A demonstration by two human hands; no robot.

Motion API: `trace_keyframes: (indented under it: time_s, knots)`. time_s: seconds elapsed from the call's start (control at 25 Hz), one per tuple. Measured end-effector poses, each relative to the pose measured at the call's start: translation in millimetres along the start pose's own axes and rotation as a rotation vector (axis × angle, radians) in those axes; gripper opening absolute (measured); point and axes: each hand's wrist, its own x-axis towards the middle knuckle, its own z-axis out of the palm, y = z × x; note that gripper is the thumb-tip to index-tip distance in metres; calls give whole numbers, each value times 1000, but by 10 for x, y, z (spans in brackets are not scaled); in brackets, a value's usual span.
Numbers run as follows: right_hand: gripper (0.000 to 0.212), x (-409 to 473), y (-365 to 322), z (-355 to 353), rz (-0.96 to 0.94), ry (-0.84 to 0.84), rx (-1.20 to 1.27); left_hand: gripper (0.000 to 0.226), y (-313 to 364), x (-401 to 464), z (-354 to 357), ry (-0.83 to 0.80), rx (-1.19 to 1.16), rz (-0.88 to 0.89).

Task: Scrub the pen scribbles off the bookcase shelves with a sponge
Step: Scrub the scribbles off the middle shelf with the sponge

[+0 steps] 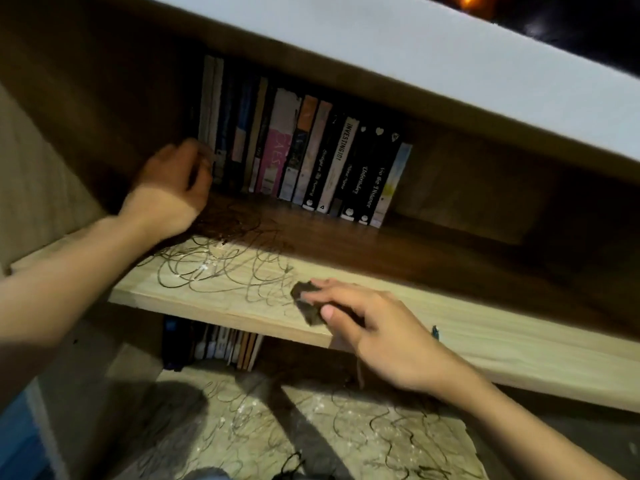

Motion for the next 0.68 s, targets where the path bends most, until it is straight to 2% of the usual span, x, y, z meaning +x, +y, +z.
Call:
trace_keyframes:
  time_s: [0.08, 0.2, 0.28, 0.36, 0.4, 0.52, 0.68]
  knots:
    - [30, -324, 144, -175, -22, -114, 122, 23, -28, -89, -50, -14, -19, 26]
    - [28, -523, 674, -603, 221, 3, 141, 24, -76, -114, -74, -64, -14, 21]
    - [29, -351, 1096, -747, 481, 70, 14, 25, -32, -112, -47, -85, -12, 24]
    - [36, 20, 1414, -725, 724, 14, -255, 26, 26, -121, 0, -113, -3, 13]
    - [39, 232, 1500, -643, 721, 26, -329, 26, 40, -125, 25, -130, 4, 13]
    - [39, 761, 1184, -207, 402, 77, -266, 26, -5, -116, 54, -166, 21, 31]
    - [34, 675, 369, 57, 8, -86, 14, 29, -141, -31, 10, -118, -4, -50]
